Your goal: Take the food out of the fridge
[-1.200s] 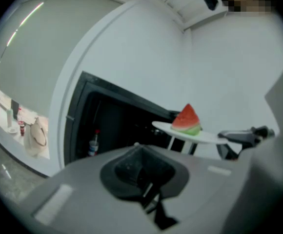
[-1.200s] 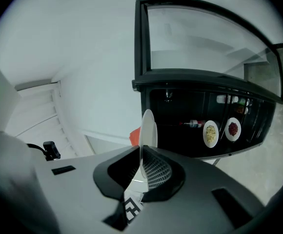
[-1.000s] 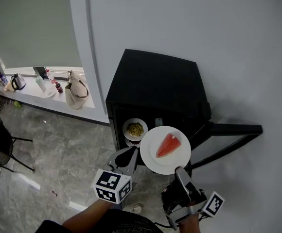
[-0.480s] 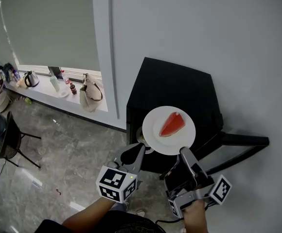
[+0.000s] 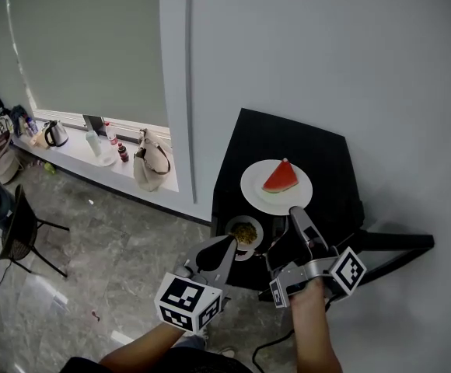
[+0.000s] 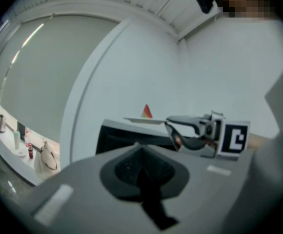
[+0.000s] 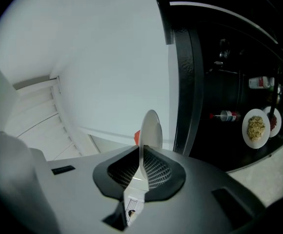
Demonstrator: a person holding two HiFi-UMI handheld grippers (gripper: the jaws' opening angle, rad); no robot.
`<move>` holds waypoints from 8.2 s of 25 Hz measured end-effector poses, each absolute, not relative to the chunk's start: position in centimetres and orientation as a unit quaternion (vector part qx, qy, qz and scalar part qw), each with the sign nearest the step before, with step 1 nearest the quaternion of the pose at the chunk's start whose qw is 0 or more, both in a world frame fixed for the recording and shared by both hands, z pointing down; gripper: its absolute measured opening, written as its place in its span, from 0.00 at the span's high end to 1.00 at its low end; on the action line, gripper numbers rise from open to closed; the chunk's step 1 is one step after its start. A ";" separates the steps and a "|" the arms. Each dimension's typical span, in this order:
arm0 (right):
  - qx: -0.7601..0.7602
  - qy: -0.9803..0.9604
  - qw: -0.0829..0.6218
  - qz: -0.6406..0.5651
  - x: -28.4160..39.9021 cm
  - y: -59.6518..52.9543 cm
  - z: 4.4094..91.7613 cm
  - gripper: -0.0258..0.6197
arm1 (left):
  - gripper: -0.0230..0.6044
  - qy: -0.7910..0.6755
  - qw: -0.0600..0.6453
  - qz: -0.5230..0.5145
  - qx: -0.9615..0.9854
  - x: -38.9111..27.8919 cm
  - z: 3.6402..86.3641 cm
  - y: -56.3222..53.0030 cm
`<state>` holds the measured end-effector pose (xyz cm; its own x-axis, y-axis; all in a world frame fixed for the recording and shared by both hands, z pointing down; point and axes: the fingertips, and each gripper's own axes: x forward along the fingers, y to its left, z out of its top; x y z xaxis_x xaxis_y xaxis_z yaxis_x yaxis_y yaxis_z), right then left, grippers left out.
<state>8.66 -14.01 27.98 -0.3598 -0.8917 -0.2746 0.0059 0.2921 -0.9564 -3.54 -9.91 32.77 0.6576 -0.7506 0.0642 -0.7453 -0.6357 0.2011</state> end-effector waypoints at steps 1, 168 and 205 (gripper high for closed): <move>-0.339 0.660 0.455 -0.492 8.6 -14.8 28.0 0.94 | 0.99 -0.412 0.104 -0.013 0.905 -3.5 32.5 -10.2; -0.480 0.519 0.365 -0.606 5.5 -20.6 68.7 0.93 | 0.97 -0.313 0.158 0.145 0.925 -0.5 51.4 -15.1; -0.405 0.601 0.378 -0.576 14.0 -1.4 39.4 0.94 | 0.98 -0.369 0.112 0.068 0.920 5.1 39.9 -10.3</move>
